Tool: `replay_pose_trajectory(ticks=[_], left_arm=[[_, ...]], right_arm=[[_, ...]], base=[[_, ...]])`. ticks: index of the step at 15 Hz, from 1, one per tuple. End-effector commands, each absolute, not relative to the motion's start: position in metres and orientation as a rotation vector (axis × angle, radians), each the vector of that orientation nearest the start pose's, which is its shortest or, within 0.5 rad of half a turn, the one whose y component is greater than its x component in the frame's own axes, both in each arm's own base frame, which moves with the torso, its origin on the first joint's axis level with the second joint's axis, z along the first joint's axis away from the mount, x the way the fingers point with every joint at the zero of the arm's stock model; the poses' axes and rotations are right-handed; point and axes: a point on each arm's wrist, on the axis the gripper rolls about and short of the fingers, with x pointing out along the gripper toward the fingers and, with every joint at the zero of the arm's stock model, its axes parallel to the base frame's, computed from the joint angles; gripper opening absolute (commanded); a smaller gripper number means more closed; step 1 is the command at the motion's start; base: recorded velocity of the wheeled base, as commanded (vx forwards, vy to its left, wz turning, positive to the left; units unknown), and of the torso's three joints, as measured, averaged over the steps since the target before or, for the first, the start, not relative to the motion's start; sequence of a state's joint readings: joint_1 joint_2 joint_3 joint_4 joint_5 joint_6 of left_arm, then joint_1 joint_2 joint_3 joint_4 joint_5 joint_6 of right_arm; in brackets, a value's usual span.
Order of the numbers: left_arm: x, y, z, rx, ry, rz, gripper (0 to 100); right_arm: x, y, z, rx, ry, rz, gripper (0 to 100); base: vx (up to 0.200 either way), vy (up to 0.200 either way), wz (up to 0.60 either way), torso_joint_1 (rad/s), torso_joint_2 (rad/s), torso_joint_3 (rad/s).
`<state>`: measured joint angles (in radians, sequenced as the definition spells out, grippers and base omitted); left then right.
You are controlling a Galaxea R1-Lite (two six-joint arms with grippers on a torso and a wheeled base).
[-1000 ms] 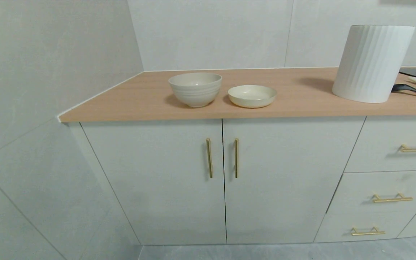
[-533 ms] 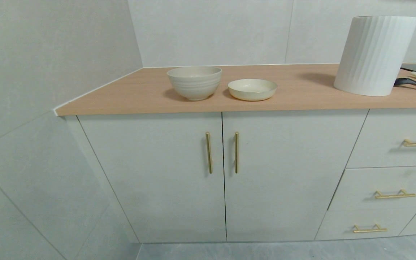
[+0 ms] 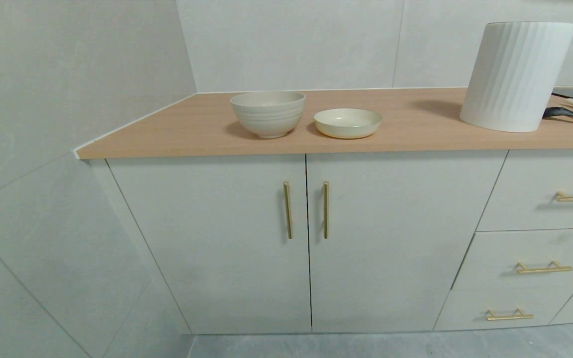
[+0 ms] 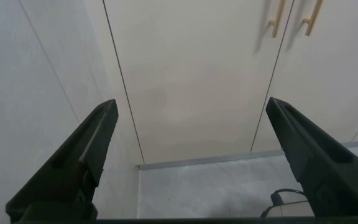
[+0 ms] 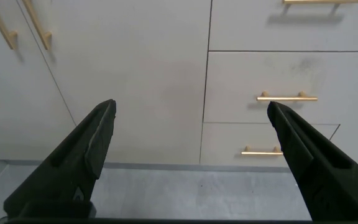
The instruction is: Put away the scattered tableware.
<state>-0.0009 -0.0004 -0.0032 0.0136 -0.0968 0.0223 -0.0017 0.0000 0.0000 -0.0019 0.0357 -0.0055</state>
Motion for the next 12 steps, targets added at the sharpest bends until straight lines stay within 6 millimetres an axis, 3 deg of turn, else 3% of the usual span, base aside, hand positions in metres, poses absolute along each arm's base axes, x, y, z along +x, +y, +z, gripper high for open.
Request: replay_pose_trajectory(ticks=[1,5,8,12], left_arm=[[-0.023,-0.002,0.075,0.022,0.010,-0.097,100],[-0.023,-0.002,0.075,0.022,0.010,-0.098,100],[-0.023,-0.002,0.075,0.022,0.010,-0.097,100],[-0.023,-0.002,0.075,0.022,0.010,-0.098,100]], right_arm=[[-0.023,0.001,0.076,-0.008,0.000,0.041,100],[-0.023,0.001,0.077,-0.009,-0.005,0.049,100],[-0.031,0.002,0.142,0.152,-0.107,0.187,100],[0.016,0.007,0.140,0.062,0.240,0.352,100]], base=[[0.000,0.000,0.00,0.000,0.00,0.000],[0.000,0.000,0.00,0.000,0.00,0.000],[0.000,0.000,0.00,0.000,0.00,0.000],[0.000,0.000,0.00,0.000,0.00,0.000]])
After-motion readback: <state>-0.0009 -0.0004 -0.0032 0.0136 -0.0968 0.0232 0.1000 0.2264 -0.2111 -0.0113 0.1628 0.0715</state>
